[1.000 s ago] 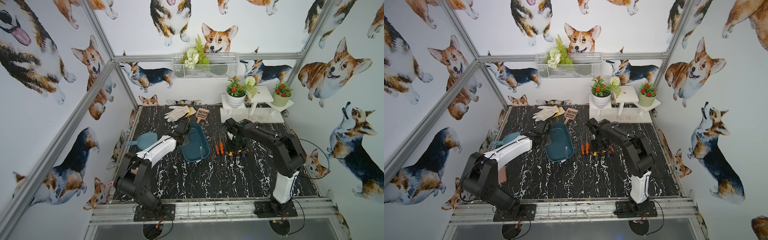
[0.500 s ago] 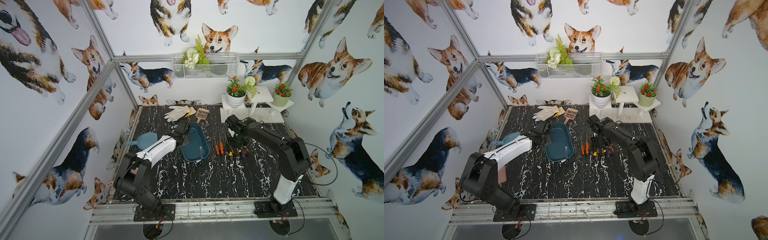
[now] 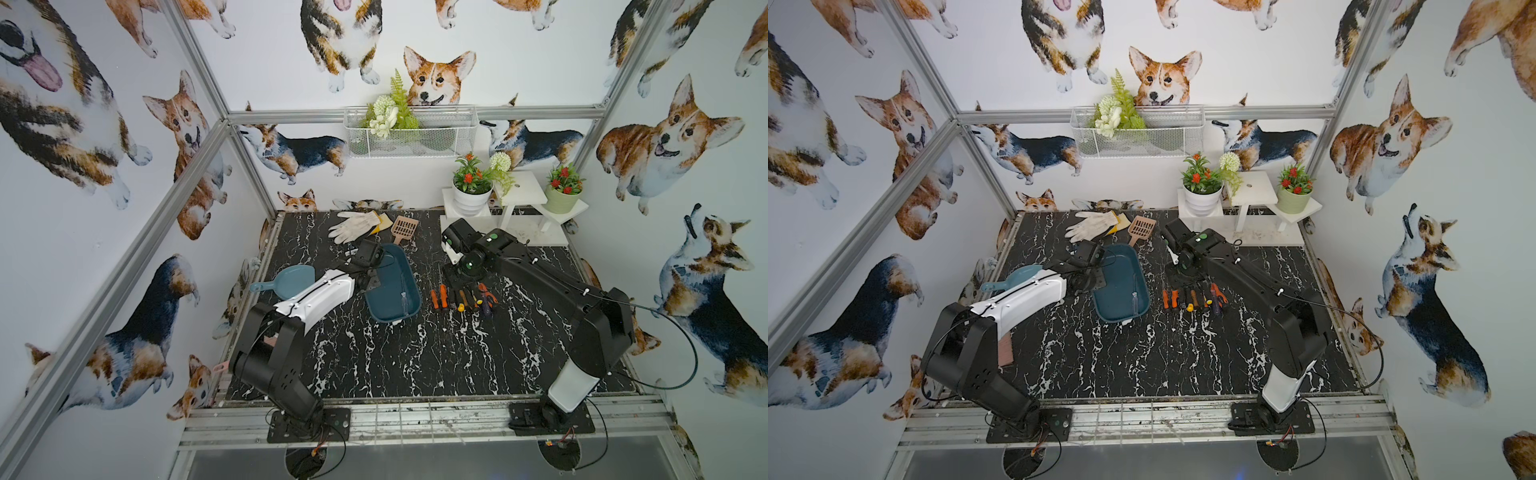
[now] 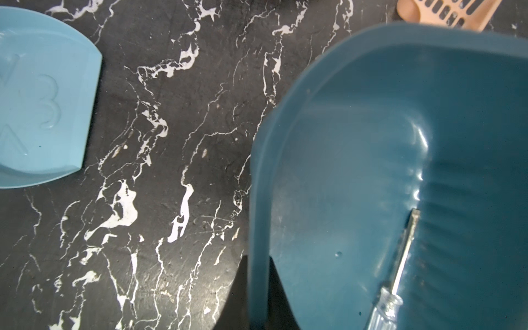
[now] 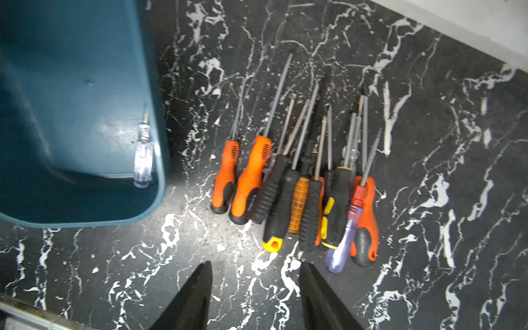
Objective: Take out the screwdriver from the storage box
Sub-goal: Place the screwdriver at the center of the board, then pick up the screwdriver from the storage box.
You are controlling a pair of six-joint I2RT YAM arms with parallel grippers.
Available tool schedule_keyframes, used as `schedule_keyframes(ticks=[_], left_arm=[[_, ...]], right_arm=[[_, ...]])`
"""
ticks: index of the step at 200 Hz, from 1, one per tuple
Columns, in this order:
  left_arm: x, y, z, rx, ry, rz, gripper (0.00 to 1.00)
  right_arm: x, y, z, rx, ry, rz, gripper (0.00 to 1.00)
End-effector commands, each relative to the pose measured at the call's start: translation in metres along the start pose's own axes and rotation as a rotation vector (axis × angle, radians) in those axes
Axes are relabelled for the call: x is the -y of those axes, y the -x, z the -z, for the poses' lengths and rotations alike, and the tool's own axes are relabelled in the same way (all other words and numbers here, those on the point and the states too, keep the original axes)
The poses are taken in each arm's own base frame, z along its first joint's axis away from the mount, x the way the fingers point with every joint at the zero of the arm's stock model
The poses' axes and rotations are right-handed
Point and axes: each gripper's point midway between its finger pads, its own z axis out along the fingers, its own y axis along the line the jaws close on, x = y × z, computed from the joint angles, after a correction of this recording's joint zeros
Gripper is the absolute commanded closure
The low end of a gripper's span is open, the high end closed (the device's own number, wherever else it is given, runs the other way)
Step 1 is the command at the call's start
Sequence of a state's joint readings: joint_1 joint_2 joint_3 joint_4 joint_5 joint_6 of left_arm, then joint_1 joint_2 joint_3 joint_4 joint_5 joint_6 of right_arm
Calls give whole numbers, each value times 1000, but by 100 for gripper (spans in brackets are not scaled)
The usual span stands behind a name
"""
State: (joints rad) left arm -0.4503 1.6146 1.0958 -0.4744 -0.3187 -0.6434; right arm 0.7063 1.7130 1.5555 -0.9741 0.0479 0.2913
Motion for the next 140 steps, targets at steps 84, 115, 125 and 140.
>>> schedule_keyframes(ticks=[84, 115, 125, 140], left_arm=[[5, 4, 1, 16, -21, 4, 100], [4, 3, 1, 15, -19, 3, 100], [4, 2, 1, 15, -17, 5, 100], [3, 1, 1, 13, -17, 3, 100]], right_arm=[[-81, 16, -17, 8, 196, -33, 45], [-103, 18, -28, 6, 233, -35, 45], [-108, 16, -33, -4, 232, -31, 46], [-115, 14, -41, -25, 229, -26, 46]])
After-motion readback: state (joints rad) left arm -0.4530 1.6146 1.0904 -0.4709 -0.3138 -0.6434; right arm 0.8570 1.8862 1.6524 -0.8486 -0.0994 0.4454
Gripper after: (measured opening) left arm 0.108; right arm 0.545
